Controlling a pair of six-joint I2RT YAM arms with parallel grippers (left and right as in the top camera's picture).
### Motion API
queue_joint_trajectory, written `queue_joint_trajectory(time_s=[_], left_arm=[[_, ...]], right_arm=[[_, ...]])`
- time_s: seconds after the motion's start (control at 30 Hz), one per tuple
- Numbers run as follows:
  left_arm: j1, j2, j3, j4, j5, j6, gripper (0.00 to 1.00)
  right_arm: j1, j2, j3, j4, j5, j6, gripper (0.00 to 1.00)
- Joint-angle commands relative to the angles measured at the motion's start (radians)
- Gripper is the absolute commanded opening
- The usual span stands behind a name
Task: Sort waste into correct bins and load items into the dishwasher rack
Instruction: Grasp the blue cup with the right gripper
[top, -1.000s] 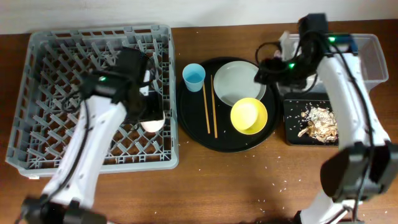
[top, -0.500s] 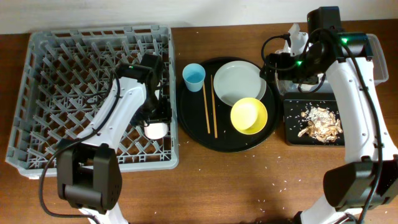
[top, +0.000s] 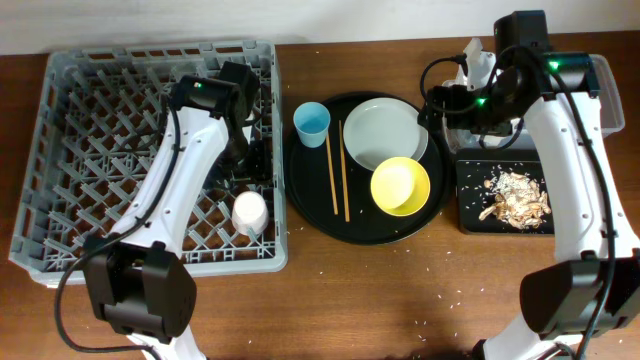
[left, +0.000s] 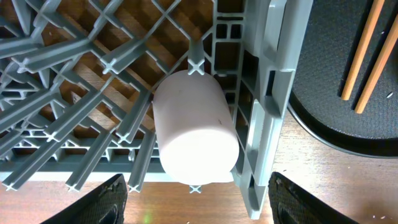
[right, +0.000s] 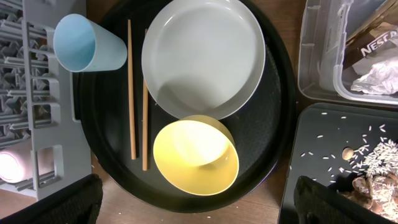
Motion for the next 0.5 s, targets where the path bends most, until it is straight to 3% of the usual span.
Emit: queue_joint_trajectory(time_s=[0.0,0.13,0.3,0.4,0.47], left_arm=[[-0.003,0.003,0.086,0.002,0.055,0.016,0.72],[-0.005,0.003,0.259,0.024,0.104,0.042,0.72],[-0.01,0.006,0.262,0.166,0.103,0.041,0.73],[-0.012,0.005,0.262,0.253,0.092,0.042,0.77],[0.049,0.005,0.285,0.25,0.095,0.041,0.79]], right_arm=[[0.006,-0.002,0.006,0.001,-0.018,-0.002,0.99],[0.008,-0.002,0.006,0.009,-0.085,-0.001,0.99],[0.06,0.0,0.006,0.059,-0.09,0.016,0.91],[0.127,0.01,0.006,0.148,-0.087,0.15,0.82],[0.24,0.07,0.006,0.326,-0.03,0.309,0.81]])
